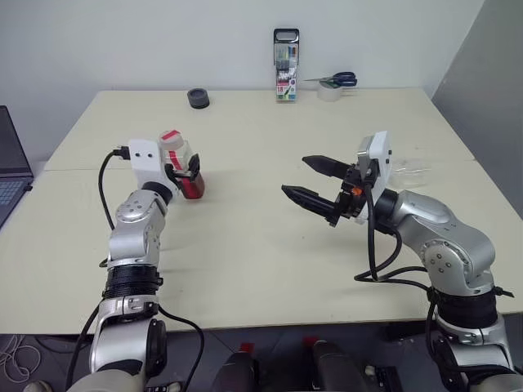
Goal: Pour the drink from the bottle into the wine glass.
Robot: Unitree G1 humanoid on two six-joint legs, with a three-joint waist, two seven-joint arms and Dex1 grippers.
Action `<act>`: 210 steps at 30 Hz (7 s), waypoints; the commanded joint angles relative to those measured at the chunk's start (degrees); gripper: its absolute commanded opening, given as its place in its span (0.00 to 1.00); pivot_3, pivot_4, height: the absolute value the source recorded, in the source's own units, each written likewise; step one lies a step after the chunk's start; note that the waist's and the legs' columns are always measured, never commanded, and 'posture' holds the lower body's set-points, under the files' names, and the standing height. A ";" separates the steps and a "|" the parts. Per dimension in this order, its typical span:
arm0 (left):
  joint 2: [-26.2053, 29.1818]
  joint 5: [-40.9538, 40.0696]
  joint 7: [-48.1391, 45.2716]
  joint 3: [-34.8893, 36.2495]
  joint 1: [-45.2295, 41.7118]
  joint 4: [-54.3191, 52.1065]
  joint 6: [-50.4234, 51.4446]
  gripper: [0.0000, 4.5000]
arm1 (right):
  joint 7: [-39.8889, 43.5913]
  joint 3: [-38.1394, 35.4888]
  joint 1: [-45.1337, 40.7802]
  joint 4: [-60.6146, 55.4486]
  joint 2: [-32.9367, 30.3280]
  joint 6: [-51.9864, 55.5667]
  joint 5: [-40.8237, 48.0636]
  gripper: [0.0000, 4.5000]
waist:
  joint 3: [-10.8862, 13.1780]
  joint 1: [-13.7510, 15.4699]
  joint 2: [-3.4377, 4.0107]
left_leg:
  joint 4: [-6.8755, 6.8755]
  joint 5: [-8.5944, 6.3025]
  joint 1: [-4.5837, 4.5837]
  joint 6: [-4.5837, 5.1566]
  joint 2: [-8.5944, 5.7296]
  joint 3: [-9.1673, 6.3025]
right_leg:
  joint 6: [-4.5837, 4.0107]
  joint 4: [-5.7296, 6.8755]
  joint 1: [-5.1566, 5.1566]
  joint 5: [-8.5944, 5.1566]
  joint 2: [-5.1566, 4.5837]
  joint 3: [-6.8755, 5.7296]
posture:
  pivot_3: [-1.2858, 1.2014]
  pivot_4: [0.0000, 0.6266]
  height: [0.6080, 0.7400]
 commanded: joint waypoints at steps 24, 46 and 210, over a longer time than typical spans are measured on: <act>0.01 -0.05 -0.42 0.43 -1.57 2.67 -4.46 0.40 | -3.39 -1.39 0.84 -3.20 -0.54 0.55 2.31 1.00 | 0.00 -0.02 0.00 | 0.01 0.00 0.00 0.00 -0.01 0.02 | 0.00 0.03 -0.02 0.00 0.00 0.02 | 0.52 0.24 1.00; 6.64 -13.00 -41.84 -20.19 -5.36 -24.64 16.01 0.40 | -5.35 -2.02 -11.35 -0.82 0.24 7.83 5.97 1.00 | 0.01 -0.37 0.01 | 0.00 0.00 -0.03 0.01 0.02 0.07 | -0.01 0.11 -0.09 -0.01 0.06 0.04 | 0.52 0.24 1.00; 2.08 -19.73 -45.07 -19.32 -14.88 -26.71 21.57 0.40 | -14.84 -8.09 -10.92 -11.83 -5.07 13.90 18.19 0.41 | 0.10 -0.19 -0.01 | 0.13 -0.02 -0.13 0.08 0.00 0.24 | 0.00 0.26 -0.25 -0.01 0.06 0.13 | 0.52 0.24 1.00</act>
